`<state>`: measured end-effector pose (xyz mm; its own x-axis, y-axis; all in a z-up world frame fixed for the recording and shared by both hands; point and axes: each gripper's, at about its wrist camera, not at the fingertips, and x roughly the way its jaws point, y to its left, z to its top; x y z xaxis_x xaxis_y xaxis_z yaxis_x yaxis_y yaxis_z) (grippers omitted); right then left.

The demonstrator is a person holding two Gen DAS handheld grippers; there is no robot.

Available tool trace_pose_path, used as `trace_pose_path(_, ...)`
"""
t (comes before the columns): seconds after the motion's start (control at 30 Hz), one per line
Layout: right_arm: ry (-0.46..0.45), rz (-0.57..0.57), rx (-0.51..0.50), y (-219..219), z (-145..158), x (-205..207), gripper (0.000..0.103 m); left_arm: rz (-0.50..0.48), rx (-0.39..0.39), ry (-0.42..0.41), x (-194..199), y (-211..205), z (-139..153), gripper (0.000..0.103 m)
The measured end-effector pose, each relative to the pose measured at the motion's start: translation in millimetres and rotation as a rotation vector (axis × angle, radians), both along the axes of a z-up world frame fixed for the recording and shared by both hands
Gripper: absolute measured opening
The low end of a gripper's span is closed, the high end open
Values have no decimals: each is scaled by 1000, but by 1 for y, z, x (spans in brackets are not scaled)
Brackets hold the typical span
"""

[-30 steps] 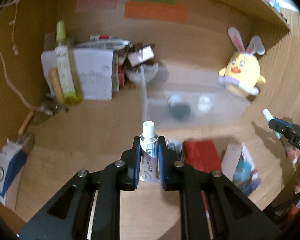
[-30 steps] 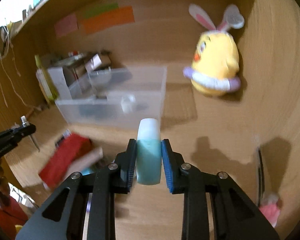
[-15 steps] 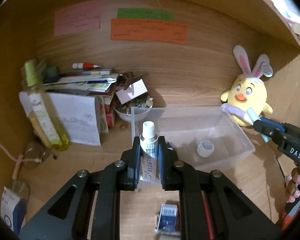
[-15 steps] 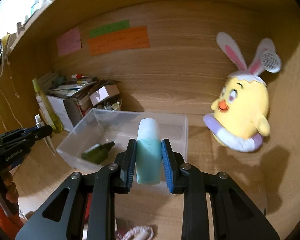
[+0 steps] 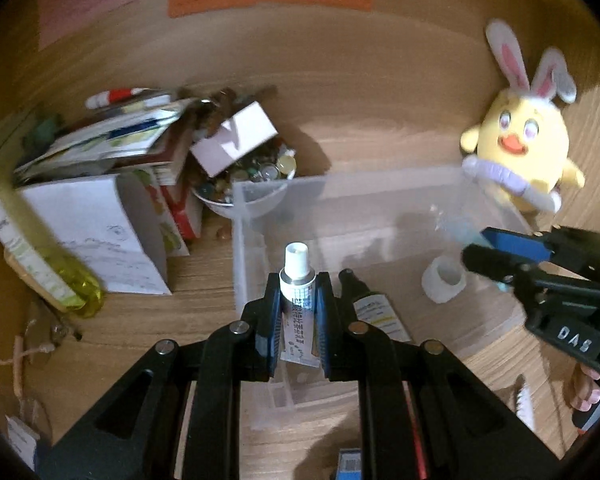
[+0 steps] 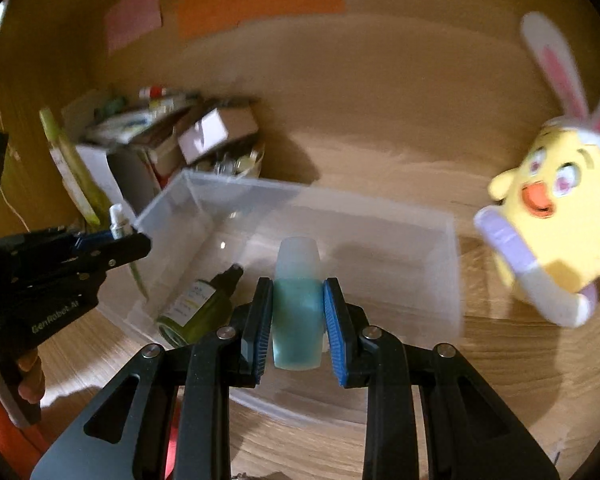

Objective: Organize objects
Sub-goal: 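Lower the white tube and mint-green bottle into the clear box, release both, then move both grippers back over the remaining cosmetics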

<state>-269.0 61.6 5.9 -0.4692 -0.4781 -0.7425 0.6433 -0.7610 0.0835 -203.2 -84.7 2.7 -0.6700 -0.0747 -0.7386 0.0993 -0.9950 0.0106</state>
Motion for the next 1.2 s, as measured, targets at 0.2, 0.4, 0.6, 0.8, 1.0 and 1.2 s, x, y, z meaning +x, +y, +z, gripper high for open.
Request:
trace_pose_path(0.2, -58, 31, 51, -16, -25, -7, 23, -24, -19, -45, -13, 7, -13, 15)
trace_pose_path(0.4, -88, 35, 59, -16, -26, -12, 23, -34, -5, -39, -11, 8, -10, 20)
trace_pose_path(0.6, -24, 8, 69, -10, -12, -4, 42, -36, 11, 17, 8, 12, 10, 51)
trace_pose_path(0.8, 55, -33, 39, 13, 14, 15, 58, -31, 22, 83, 40, 17, 32, 80)
trace_pose_path(1.0, 118, -73, 2, 52, 32, 48, 66, -30, -2, 126, 77, 31, 40, 95)
trace_pose_path(1.2, 124, -107, -23, 88, 26, 82, 69, -56, -11, 91, 104, 49, 23, 95)
